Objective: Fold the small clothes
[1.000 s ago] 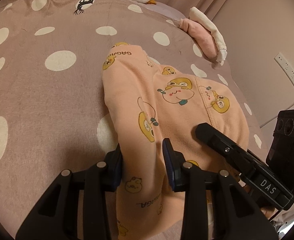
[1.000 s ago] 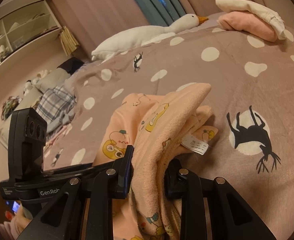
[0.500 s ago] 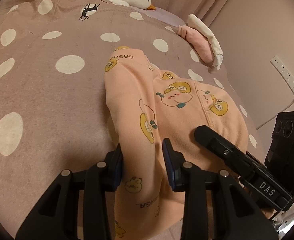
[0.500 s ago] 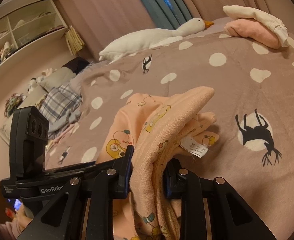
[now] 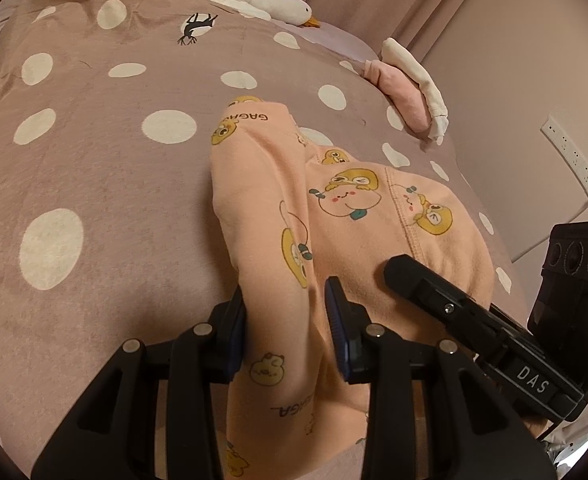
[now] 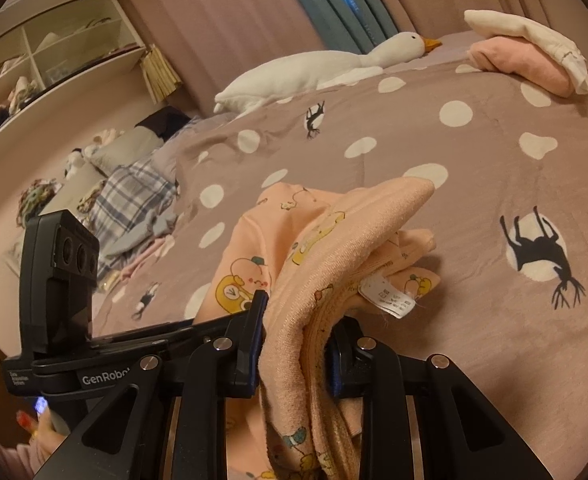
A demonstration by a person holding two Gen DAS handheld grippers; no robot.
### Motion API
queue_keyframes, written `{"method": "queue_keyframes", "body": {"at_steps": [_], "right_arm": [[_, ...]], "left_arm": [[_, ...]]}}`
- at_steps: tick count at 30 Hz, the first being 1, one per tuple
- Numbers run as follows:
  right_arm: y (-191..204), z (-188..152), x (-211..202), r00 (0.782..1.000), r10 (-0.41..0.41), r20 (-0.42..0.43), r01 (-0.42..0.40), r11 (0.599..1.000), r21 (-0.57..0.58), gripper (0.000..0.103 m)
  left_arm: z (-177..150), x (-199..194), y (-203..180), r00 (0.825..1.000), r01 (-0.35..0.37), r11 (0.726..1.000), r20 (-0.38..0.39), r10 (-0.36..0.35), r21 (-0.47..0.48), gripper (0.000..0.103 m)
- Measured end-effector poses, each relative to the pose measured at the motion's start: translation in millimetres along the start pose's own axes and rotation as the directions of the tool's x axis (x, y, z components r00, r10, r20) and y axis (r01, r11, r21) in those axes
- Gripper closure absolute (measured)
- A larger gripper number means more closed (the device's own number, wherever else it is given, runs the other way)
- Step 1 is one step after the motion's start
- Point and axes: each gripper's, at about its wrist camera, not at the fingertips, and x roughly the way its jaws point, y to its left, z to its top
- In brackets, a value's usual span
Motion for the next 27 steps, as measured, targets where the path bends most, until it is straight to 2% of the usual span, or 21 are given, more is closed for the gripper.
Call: {"method": "queue_keyframes", "body": {"at_steps": [17, 27], "right_arm": [[17.5, 1.2, 12.7, 1.0, 0.006, -0.016, -0.007, 1.0, -0.022, 0.076], [25.0, 4.8, 21.0, 1.0, 0.004, -0.018, -0.005, 0.999, -0.034, 0.076]], "left_arm": [[-0.6, -14.7, 19.2, 1.0, -0.005, 0.999, 0.017, 0.006, -0.031, 0.069], [11.3, -13.9, 32.4, 0.999, -0.018, 0.999, 0.026, 0.019, -0.04, 0.069]]}}
